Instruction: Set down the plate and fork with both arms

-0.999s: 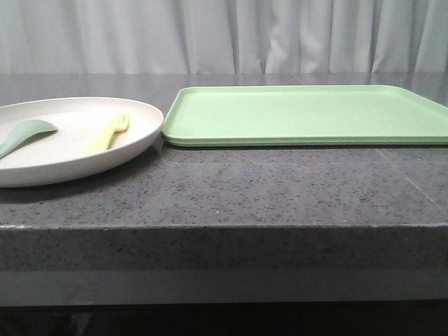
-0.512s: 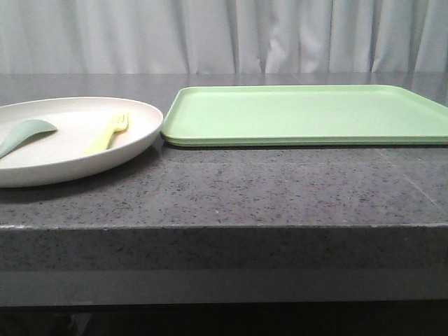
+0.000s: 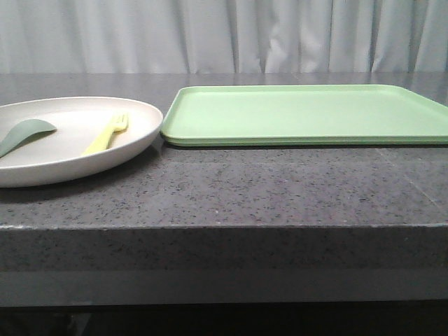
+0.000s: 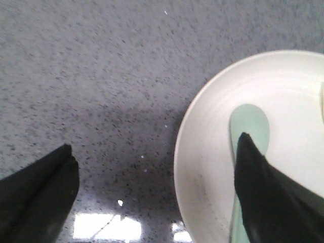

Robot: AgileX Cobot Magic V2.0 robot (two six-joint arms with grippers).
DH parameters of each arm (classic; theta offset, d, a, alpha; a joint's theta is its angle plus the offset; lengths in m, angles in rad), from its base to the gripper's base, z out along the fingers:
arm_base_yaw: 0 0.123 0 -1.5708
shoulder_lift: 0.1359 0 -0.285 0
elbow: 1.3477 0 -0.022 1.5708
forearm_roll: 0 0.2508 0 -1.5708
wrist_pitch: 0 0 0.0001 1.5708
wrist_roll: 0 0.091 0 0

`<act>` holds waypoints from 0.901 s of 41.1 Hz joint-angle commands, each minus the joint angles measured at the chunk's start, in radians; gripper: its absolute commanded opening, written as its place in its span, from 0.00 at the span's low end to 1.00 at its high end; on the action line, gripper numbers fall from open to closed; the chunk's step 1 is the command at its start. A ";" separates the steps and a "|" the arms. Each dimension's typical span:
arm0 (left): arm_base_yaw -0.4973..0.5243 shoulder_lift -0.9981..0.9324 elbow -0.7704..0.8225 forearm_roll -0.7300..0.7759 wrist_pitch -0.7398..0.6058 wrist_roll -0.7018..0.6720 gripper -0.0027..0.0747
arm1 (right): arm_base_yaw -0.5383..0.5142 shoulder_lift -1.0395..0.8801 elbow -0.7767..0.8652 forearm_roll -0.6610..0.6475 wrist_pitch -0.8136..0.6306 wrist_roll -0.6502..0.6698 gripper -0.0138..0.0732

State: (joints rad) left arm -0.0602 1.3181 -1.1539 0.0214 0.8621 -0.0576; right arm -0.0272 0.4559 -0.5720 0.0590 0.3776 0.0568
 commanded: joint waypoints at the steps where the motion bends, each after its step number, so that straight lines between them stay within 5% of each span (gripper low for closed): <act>1: -0.031 0.067 -0.071 -0.009 0.026 0.011 0.81 | -0.004 0.012 -0.038 -0.001 -0.086 -0.001 0.89; 31: -0.032 0.305 -0.114 0.016 0.094 0.011 0.81 | -0.004 0.012 -0.038 -0.001 -0.087 -0.001 0.89; 37: -0.032 0.305 -0.114 0.012 0.095 0.011 0.66 | -0.004 0.012 -0.038 -0.001 -0.087 -0.001 0.89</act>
State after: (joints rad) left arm -0.0871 1.6443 -1.2476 0.0353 0.9732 -0.0490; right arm -0.0272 0.4559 -0.5720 0.0590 0.3760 0.0568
